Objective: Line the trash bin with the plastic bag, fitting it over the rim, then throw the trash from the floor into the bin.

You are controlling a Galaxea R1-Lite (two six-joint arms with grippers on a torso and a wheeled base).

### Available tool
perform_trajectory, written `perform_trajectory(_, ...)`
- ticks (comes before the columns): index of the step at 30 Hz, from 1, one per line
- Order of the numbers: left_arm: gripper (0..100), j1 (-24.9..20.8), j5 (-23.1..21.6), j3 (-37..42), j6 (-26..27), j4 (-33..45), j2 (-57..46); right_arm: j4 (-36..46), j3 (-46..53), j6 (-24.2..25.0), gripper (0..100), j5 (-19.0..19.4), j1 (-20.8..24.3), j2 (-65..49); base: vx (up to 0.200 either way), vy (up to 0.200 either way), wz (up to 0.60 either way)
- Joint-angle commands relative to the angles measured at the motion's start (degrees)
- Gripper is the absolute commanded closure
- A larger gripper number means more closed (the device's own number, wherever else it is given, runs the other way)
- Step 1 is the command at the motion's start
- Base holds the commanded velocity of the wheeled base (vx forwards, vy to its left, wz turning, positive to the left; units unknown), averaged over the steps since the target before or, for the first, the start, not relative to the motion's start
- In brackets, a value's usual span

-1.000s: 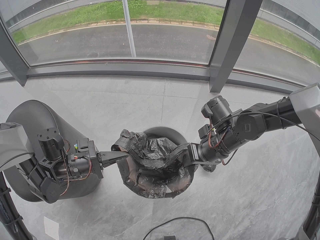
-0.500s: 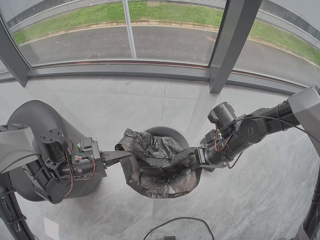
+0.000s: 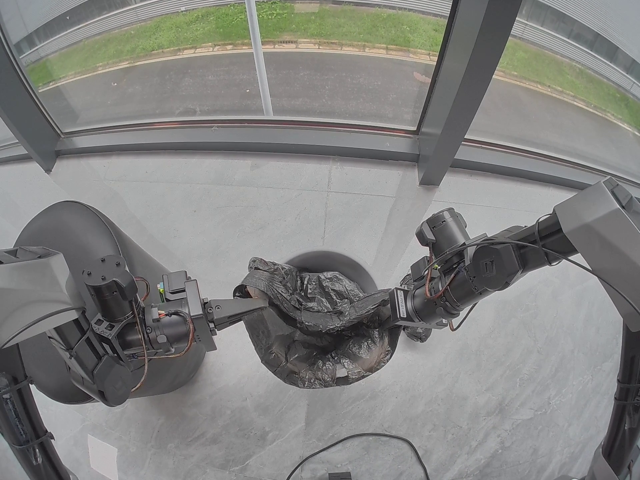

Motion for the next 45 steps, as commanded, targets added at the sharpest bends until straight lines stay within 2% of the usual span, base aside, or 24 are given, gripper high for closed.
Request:
perform_trajectory(1, 100, 0.5, 0.0, -0.1, 0.0, 0.2, 7.2, 0.0, -0.9, 0.0, 100, 0.0, -0.4, 1.7, 0.0, 0.0, 0.0)
perform_trajectory(12, 100, 0.5, 0.0, -0.5, 0.1, 0.2, 6.9, -0.3, -1.5, 0.3, 100, -0.1, -1.2, 2.2, 0.0, 0.0, 0.0)
perform_trajectory(19, 100, 0.4, -0.1, -0.9, 2.8, 0.2, 7.2, -0.3, -3.0, 0.4, 100, -0.2, -1.3, 3.0, 0.0, 0.0, 0.0)
perform_trajectory(26, 100, 0.8, 0.0, -1.6, 2.9, 0.2, 7.7, -0.4, -4.2, 0.4, 100, -0.1, -1.4, 4.2, 0.0, 0.0, 0.0)
perform_trajectory(35, 100, 0.9, -0.1, -1.5, 8.9, 0.2, 7.4, -0.4, -4.2, 0.5, 100, -0.1, -1.3, 4.1, 0.0, 0.0, 0.0)
perform_trajectory(45, 100, -0.6, -0.1, -0.5, 9.0, 0.6, 3.8, -0.4, -4.2, 0.5, 100, -0.1, -1.3, 4.2, 0.0, 0.0, 0.0)
